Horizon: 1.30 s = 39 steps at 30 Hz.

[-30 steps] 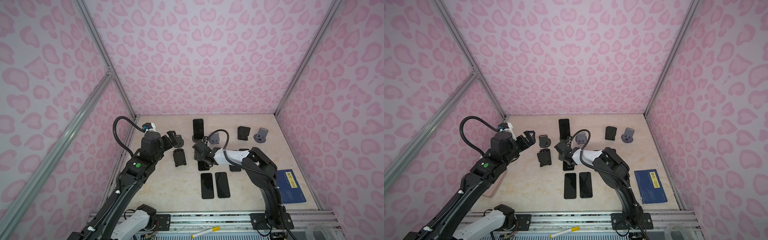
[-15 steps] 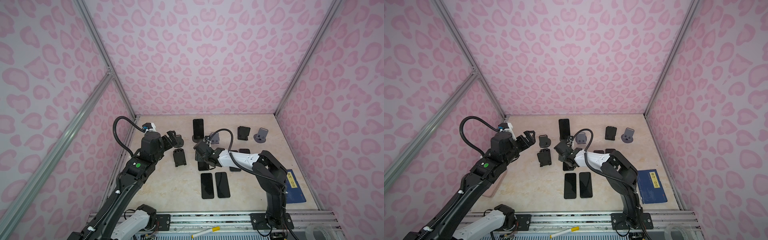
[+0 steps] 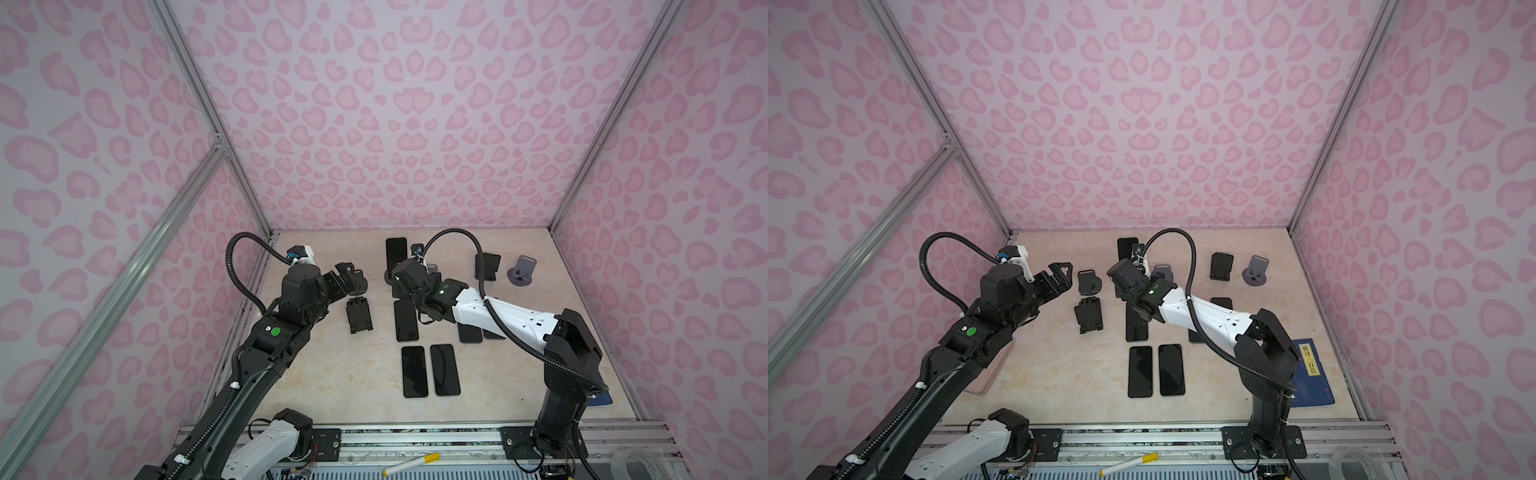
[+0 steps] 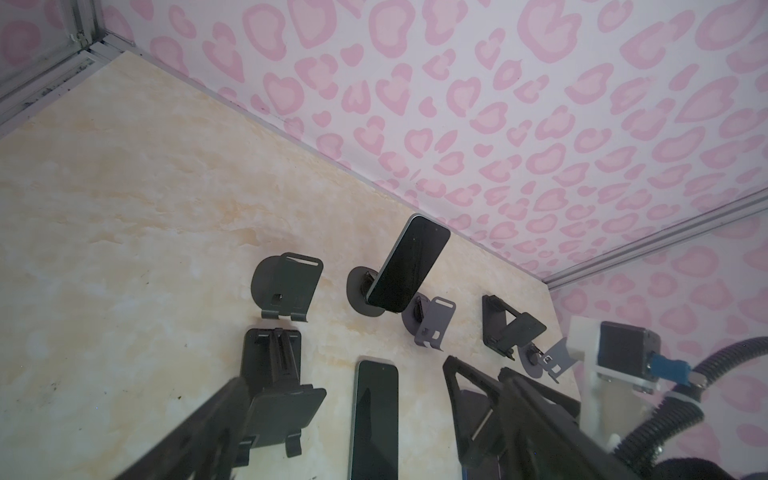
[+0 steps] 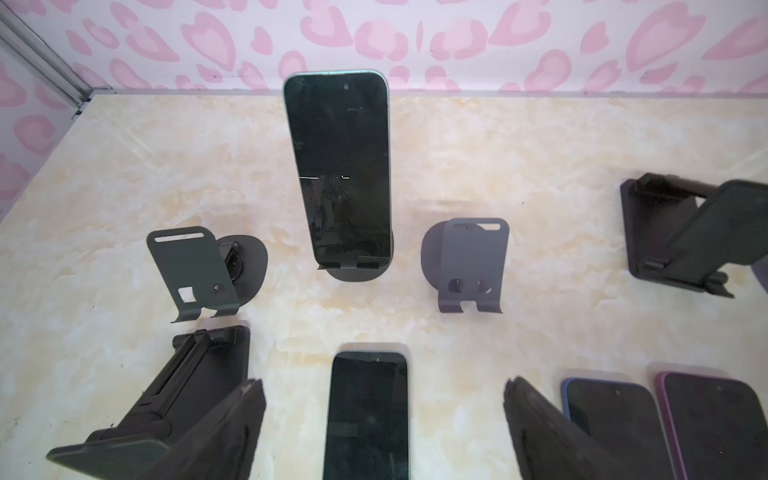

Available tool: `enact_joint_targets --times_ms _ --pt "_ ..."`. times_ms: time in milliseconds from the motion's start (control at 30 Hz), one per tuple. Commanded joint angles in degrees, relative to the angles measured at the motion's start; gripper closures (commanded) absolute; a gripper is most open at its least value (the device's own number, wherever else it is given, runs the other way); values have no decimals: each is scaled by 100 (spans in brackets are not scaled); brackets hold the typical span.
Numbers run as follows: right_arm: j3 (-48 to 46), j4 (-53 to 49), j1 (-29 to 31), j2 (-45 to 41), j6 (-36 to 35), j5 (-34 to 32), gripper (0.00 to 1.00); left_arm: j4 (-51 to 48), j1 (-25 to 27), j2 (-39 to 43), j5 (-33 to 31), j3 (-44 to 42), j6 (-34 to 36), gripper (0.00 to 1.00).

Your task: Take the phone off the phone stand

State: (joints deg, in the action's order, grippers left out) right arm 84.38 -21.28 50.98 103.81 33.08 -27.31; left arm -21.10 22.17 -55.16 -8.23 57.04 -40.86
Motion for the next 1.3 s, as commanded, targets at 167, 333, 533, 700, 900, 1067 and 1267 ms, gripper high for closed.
enact_joint_targets --times_ms 167,333,533,700,900,1067,1267 --pt "509 276 112 129 -1209 -225 3 210 -12 -1 144 16 128 3" --pt "650 810 3 353 -1637 -438 3 382 -7 24 374 -69 184 3" --pt "1555 244 -283 821 -1352 53 3 667 -11 -329 1366 -66 203 3" --pt "2464 -293 -467 1405 -1267 209 3 592 -11 -394 1295 -19 220 3" --pt "3483 -784 -762 2007 -1174 425 2 666 -20 -169 997 -132 199 3" --pt "4448 -1393 -858 2624 -1299 514 2 612 -20 -192 937 -123 184 3" --pt "5429 -1661 -1080 3359 -1055 837 2 594 -20 -246 982 -105 149 2"
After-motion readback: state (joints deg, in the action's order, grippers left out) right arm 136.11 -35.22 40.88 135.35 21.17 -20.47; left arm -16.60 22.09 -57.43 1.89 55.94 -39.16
